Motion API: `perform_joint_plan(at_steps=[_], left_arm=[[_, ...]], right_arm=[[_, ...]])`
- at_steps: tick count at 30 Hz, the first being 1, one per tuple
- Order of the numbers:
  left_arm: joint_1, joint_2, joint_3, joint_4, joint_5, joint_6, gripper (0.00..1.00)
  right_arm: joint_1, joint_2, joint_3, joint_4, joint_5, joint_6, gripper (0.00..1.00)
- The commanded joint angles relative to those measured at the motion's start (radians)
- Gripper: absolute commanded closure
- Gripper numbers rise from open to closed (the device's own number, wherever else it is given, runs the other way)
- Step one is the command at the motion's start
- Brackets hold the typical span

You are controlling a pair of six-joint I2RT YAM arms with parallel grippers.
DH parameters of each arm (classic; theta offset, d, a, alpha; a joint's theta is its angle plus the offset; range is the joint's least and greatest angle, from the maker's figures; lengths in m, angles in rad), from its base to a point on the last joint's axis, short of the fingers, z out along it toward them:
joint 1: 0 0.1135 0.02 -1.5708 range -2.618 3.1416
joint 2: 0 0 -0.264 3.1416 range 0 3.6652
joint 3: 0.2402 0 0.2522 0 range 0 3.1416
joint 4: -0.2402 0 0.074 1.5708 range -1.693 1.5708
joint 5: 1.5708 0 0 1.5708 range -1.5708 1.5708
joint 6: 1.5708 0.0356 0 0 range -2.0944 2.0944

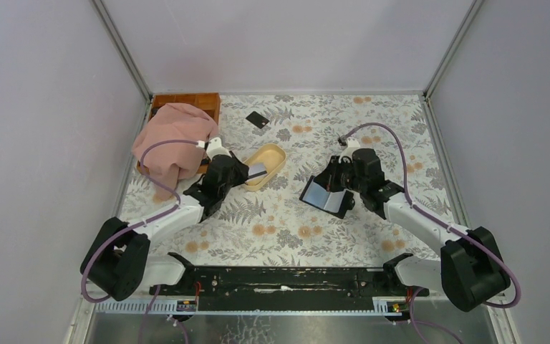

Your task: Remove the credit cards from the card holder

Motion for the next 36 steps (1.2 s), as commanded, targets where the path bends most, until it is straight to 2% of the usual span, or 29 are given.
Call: perform_joint_plan(at_steps=[1, 2, 5, 7, 9, 10, 11, 13, 14, 16, 17, 19, 23, 24, 30, 33, 36], left_arm=[[0.013, 0.039, 0.073, 0.064, 0.054, 0.125, 0.97], [0.014, 0.065, 0.108, 0.06, 0.061, 0.143, 1.0], [0.018, 0.167, 0.213, 0.065, 0.091, 0.153, 1.0], [0.019, 0.238, 0.278, 0.076, 0.123, 0.152, 0.99], [0.02, 0.31, 0.353, 0.055, 0.171, 0.157, 0.81], [0.021, 0.338, 0.388, 0.036, 0.193, 0.157, 0.74], [0.02, 0.358, 0.409, 0.032, 0.214, 0.15, 0.66], [0.016, 0.363, 0.372, 0.084, 0.245, 0.136, 0.5], [0.006, 0.356, 0.346, 0.122, 0.256, 0.132, 0.45], [-0.019, 0.341, 0.307, 0.135, 0.25, 0.143, 0.35], [-0.035, 0.336, 0.295, 0.129, 0.227, 0.157, 0.34], [-0.064, 0.336, 0.283, 0.104, 0.228, 0.182, 0.35], [-0.129, 0.321, 0.233, 0.084, 0.302, 0.174, 0.61], [-0.154, 0.31, 0.214, 0.077, 0.293, 0.167, 0.64], [-0.202, 0.298, 0.122, 0.058, 0.297, 0.12, 0.66], [-0.184, 0.306, 0.094, 0.024, 0.254, 0.122, 0.66], [-0.129, 0.305, 0.047, 0.053, 0.272, 0.104, 0.66]], right_arm=[[-0.001, -0.003, 0.013, 0.015, 0.06, -0.018, 1.0], [0.0, -0.012, -0.003, 0.022, 0.06, -0.015, 1.0], [0.0, -0.038, -0.038, 0.033, 0.069, -0.011, 0.93], [0.0, -0.039, -0.033, 0.011, 0.085, -0.027, 0.93], [0.0, -0.048, -0.018, -0.033, 0.099, -0.05, 0.92], [-0.001, -0.058, -0.023, -0.046, 0.104, -0.055, 0.88], [0.0, -0.071, -0.032, -0.052, 0.112, -0.059, 0.82], [0.0, -0.1, -0.057, -0.062, 0.137, -0.063, 0.63], [0.0, -0.114, -0.071, -0.066, 0.159, -0.064, 0.55], [0.0, -0.134, -0.1, -0.069, 0.179, -0.064, 0.31], [-0.001, -0.137, -0.111, -0.069, 0.181, -0.062, 0.27], [0.0, -0.138, -0.127, -0.064, 0.177, -0.054, 0.26], [0.0, -0.127, -0.144, -0.042, 0.171, -0.038, 0.27], [-0.001, -0.119, -0.143, -0.043, 0.168, -0.039, 0.27], [-0.001, -0.096, -0.149, -0.021, 0.154, -0.035, 0.27], [-0.001, -0.097, -0.152, -0.022, 0.149, -0.036, 0.27], [-0.001, -0.108, -0.158, -0.027, 0.156, -0.04, 0.27]])
